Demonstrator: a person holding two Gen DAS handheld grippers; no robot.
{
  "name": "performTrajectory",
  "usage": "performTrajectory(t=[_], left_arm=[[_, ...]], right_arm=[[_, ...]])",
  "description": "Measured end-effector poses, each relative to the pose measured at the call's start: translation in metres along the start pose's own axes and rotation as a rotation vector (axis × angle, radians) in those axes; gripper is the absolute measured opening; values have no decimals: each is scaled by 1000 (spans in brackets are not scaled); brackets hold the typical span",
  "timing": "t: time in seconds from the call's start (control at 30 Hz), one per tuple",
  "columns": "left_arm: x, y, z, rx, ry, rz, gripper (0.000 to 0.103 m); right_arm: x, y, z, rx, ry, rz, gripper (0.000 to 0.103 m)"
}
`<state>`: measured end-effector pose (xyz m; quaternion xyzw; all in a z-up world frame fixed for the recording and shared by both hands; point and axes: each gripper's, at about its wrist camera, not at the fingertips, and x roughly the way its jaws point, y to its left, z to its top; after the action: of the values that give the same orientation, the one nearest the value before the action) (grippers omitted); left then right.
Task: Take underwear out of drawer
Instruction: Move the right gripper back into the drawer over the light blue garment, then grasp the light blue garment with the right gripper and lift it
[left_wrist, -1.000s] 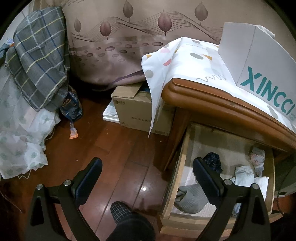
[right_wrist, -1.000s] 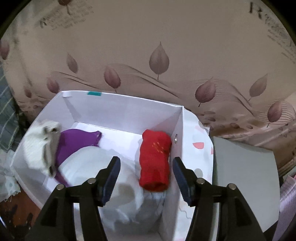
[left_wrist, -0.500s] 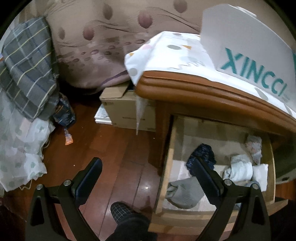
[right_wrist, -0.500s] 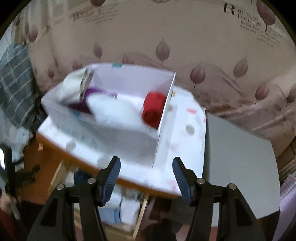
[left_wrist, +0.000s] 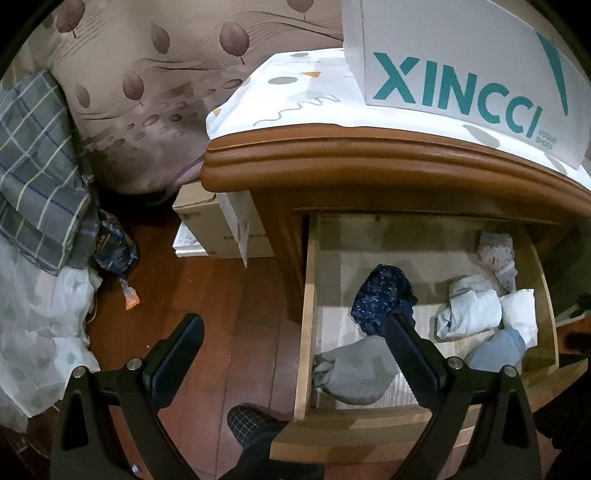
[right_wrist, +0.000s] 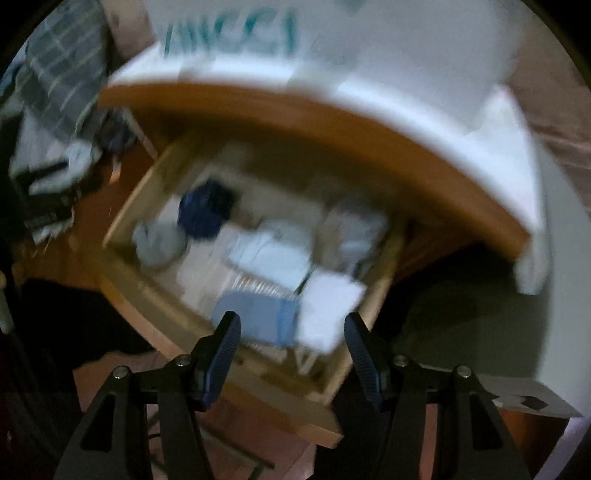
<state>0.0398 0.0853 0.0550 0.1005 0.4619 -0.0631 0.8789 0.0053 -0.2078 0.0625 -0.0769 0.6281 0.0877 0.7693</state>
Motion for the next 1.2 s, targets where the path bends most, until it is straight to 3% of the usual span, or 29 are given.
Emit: performTrajectory(t=[0.1,0.23,0.33,0.53,0.7,1.03,1.2], left_arm=[[0,1,0,-5,3,-4,98],[2,3,1,-17,12,-10,98],[2,4,1,-26,12,-12,98],[2,7,1,-33,13,-22,98],[2,6,2,-34,15,-18,98],[4,8,2,-47,27,-27,98],[7,10,2,-60,41,-35,98]], right_arm=[[35,7,4,30,118,51,60],[77,10,11,126,255,51,61],[100,1,14,257,343,79,71],[123,9,19,312,410,30,80],[146,22,26,296,470,48,82],[185,49,44,121,586,-31,87],[192,60,50,45,598,-45,86]])
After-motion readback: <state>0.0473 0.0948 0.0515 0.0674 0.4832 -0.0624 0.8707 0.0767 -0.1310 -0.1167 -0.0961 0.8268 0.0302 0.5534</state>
